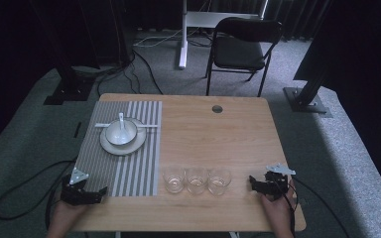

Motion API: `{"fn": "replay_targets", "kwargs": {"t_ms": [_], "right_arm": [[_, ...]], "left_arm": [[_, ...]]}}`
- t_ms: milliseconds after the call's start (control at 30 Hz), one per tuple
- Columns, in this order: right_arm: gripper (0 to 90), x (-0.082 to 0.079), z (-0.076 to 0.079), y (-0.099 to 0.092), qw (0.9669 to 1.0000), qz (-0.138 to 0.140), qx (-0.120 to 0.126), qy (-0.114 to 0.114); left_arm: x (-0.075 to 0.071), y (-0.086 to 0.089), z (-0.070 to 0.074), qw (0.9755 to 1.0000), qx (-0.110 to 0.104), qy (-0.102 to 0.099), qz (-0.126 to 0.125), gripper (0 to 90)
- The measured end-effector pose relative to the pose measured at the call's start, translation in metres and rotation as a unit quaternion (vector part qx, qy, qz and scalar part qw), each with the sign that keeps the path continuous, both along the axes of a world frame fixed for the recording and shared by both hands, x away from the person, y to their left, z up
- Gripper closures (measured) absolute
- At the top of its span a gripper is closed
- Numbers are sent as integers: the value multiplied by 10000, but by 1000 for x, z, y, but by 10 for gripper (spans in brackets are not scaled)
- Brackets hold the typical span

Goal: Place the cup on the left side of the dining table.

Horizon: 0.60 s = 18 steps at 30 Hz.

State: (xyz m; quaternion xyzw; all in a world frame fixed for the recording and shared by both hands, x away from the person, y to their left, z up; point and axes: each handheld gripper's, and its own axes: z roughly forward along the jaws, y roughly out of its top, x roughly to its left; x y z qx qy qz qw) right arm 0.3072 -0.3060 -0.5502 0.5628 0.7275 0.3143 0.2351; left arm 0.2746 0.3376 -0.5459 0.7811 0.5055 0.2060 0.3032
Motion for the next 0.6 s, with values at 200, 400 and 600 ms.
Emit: {"fn": "replay_targets", "kwargs": {"t_ms": [200, 400, 600], "right_arm": [[125, 0, 0, 0, 10000, 0, 1, 1], [125, 0, 0, 0, 10000, 0, 0, 2], [125, 0, 0, 0, 10000, -1, 1, 1]], "left_arm": [[-1, 2, 0, 10000, -28, -20, -87, 1], [-1, 4, 0, 9998, -31, 6, -172, 1], [-1, 4, 0, 9998, -12, 30, -215, 1]]}}
